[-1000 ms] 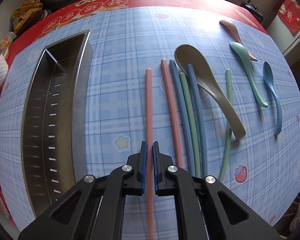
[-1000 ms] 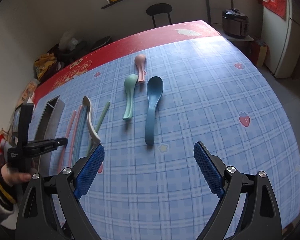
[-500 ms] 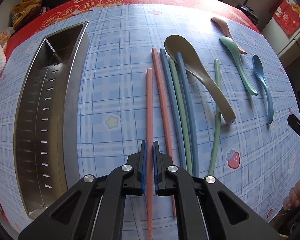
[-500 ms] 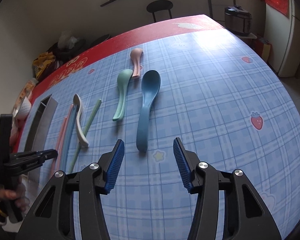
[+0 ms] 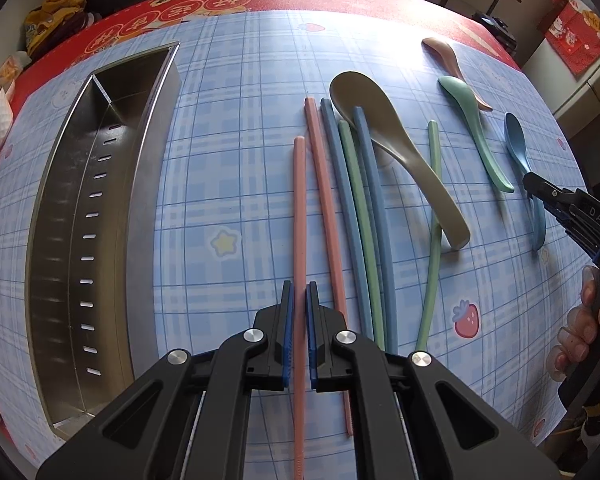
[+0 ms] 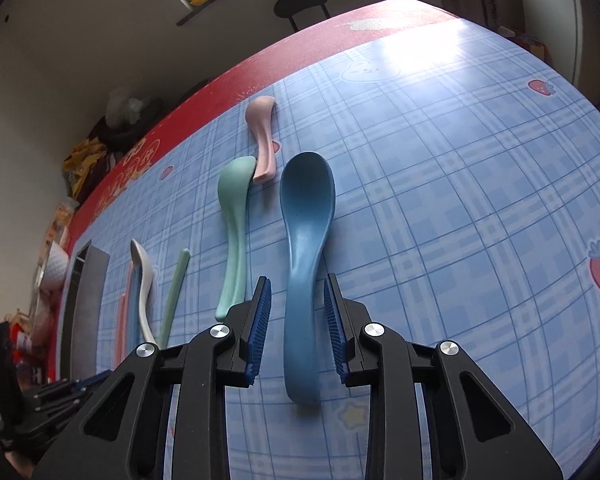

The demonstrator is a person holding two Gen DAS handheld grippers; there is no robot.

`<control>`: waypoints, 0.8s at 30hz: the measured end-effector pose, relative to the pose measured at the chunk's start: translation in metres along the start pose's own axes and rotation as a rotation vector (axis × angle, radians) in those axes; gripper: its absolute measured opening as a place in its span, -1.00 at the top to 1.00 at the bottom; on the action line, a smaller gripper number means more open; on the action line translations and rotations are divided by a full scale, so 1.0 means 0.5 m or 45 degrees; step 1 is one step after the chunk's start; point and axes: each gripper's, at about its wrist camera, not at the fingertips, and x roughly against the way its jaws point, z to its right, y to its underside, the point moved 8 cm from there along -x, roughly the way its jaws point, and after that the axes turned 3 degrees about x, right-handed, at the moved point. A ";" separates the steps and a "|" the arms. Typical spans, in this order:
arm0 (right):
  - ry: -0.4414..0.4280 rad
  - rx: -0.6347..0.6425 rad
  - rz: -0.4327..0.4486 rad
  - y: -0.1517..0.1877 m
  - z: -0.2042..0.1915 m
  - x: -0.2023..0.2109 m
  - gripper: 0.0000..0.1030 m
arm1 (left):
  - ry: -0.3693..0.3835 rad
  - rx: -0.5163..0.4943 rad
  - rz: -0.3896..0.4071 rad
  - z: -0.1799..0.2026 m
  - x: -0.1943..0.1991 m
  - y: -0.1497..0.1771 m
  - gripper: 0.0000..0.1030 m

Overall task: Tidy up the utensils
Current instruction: 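Grasp the blue spoon with the right gripper while the left gripper holds the pink chopstick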

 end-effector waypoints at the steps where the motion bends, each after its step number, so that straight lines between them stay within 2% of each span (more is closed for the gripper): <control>1: -0.001 -0.010 0.000 0.000 0.001 -0.003 0.60 | 0.000 -0.001 0.001 -0.001 0.000 0.000 0.88; 3: -0.008 -0.035 -0.003 0.000 0.003 -0.007 0.71 | -0.001 -0.005 0.004 0.000 0.001 0.000 0.88; 11: -0.001 0.013 -0.025 0.031 -0.015 0.002 0.74 | -0.005 -0.008 0.011 0.000 0.001 0.002 0.88; 14: -0.030 -0.010 -0.023 0.051 -0.021 0.014 0.74 | -0.001 -0.010 0.011 0.000 0.001 0.002 0.88; 24: -0.127 -0.092 0.023 0.089 -0.048 0.087 0.74 | 0.100 0.039 -0.010 -0.025 0.023 0.010 0.89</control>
